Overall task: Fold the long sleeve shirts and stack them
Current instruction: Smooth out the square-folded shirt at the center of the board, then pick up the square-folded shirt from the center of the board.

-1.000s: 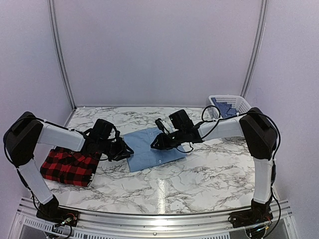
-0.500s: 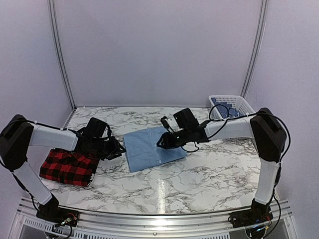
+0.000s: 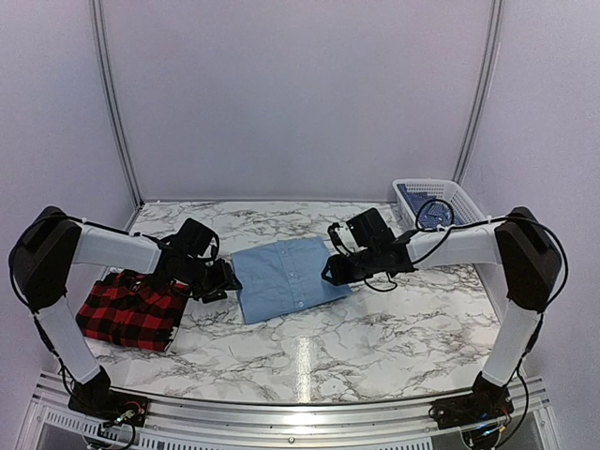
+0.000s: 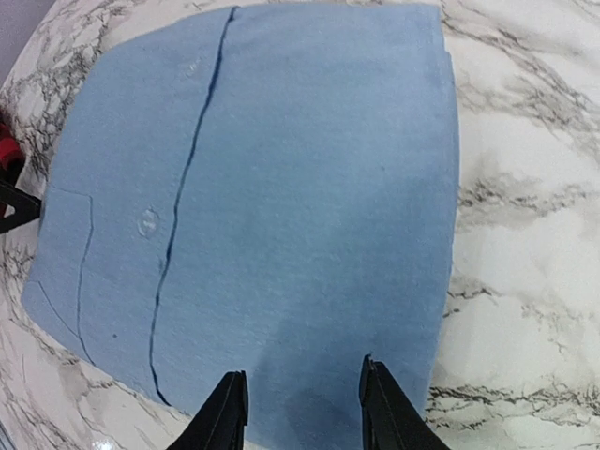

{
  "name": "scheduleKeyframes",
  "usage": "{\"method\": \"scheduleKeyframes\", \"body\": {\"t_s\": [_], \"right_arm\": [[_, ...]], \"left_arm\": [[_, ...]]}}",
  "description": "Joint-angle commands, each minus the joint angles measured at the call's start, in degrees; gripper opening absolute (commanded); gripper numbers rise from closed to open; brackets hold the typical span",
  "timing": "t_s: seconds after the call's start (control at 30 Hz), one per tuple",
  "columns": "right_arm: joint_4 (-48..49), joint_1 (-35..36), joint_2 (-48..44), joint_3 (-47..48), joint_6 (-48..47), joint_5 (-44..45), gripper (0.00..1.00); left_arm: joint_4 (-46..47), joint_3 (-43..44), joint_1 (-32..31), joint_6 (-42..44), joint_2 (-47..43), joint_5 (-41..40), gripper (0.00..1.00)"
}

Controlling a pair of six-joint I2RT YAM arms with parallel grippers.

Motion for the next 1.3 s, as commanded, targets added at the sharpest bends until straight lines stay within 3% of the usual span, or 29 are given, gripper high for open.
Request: {"method": "scheduleKeyframes", "body": {"t_s": [0.0,0.47,0.63,0.73,0.8,1.07,1.27], "right_arm": [[1.2,-1.2,-2.2,-3.9,0.0,1.3,0.37],[5.8,-1.7,-4.3,-11.5,0.6,0.9,0.35],[7.3,-0.9,-4.4,-12.7,2.2,-0.4,0.34],[7.6,0.3,-4.5,-13.0,3.2,-0.6,0.34],[7.6,1.1,-4.8,-13.0,3.8,-0.8,0.34],[5.9,1.7,-8.3,-12.0,5.0,0.1,0.35],[4.8,1.7,-8.3,-10.8,4.5,0.5,0.35]], "left_arm": [[-4.9,3.3,-1.2,1.6,2.9,-3.6,0.51],[-8.0,8.4,-4.0,-0.9,9.9,-7.2,0.35],[-8.1,9.1,-3.9,-2.3,10.6,-7.5,0.24],[-8.4,9.4,-3.6,-1.7,10.5,-8.0,0.11],[-9.8,10.3,-2.7,0.2,10.4,-8.2,0.0],[-19.9,14.6,7.1,17.2,7.6,-2.1,0.0],[-31.8,24.3,12.8,27.9,9.3,-0.2,0.0]]}}
